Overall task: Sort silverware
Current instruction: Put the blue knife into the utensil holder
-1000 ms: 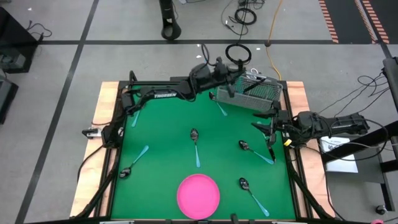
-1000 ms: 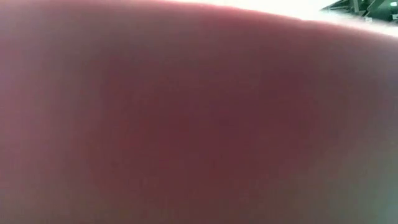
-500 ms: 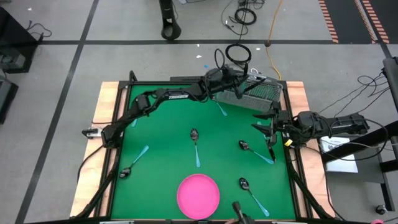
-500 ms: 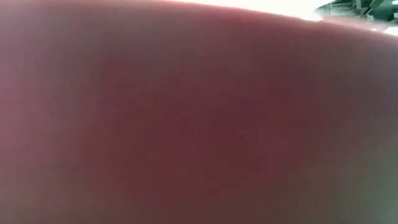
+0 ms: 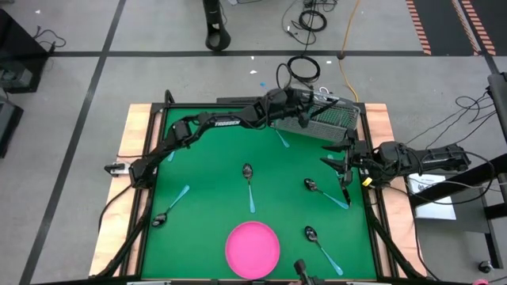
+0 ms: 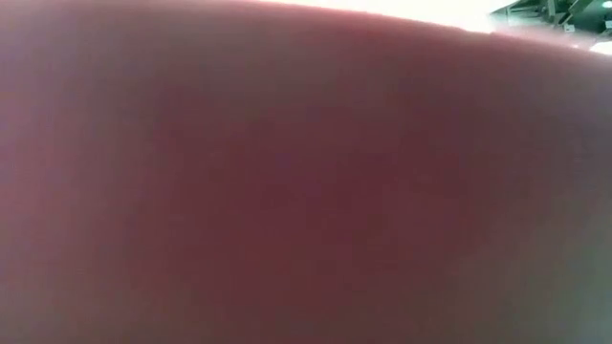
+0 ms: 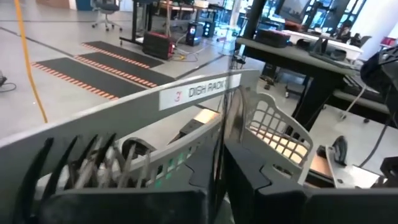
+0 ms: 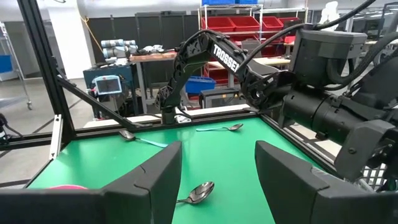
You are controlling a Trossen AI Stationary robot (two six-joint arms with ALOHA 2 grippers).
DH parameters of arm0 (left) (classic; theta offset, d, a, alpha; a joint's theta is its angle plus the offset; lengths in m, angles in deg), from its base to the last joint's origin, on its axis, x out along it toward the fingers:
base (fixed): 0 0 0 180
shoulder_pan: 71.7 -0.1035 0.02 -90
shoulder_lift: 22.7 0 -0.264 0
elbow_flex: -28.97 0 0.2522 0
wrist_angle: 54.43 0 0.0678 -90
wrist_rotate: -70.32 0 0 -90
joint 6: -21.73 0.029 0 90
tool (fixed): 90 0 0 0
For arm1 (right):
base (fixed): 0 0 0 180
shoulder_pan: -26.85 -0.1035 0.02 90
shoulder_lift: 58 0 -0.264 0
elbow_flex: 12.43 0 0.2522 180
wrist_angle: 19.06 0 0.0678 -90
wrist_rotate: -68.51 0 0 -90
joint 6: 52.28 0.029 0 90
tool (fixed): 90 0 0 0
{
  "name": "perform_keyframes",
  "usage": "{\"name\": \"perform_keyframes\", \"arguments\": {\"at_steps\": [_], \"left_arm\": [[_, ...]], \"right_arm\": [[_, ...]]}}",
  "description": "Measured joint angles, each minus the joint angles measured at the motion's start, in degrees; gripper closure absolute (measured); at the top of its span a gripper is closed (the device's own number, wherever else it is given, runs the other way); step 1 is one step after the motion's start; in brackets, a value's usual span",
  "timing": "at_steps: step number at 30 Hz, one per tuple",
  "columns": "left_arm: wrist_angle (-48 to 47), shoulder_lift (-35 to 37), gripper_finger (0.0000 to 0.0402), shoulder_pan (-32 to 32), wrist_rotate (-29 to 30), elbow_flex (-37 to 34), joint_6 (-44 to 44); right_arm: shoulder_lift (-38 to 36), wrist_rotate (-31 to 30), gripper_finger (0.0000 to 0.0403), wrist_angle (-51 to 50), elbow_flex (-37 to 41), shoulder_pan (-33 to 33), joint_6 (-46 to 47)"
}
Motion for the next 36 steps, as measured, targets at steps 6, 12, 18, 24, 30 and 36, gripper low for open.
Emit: {"name": "perform_keyframes", "arguments": {"at_steps": [6, 12, 18, 24, 30, 36], "left_arm": [[0.20, 0.00, 0.0331, 0.20, 0.10, 0.00, 0.04], [-0.48, 1.41, 0.0305, 0.09, -1.35, -0.03, 0.07], [-4.03, 6.42, 0.0302, 0.07, -4.43, -0.04, 5.77], [-18.08, 13.07, 0.0302, 0.07, -4.68, -0.04, 15.19], [-40.89, 21.78, 0.0301, 0.08, -4.94, -0.04, 25.51], [-62.69, 31.26, 0.0301, 0.91, -2.42, -0.04, 28.25]], "right_arm": [[0.00, 0.29, 0.0211, 0.41, 0.00, 0.00, 0.23], [0.01, 1.30, 0.0211, 0.72, 0.00, 0.00, 0.26], [0.00, 1.34, 0.0211, 0.65, 0.00, 0.00, 0.90], [0.00, 1.36, 0.0211, 0.28, 0.00, 0.00, 0.92], [0.12, 1.37, 0.0211, -0.53, 0.00, 0.00, 3.16], [0.94, 0.73, 0.0211, 0.52, 0.00, 0.04, 6.37]]}}
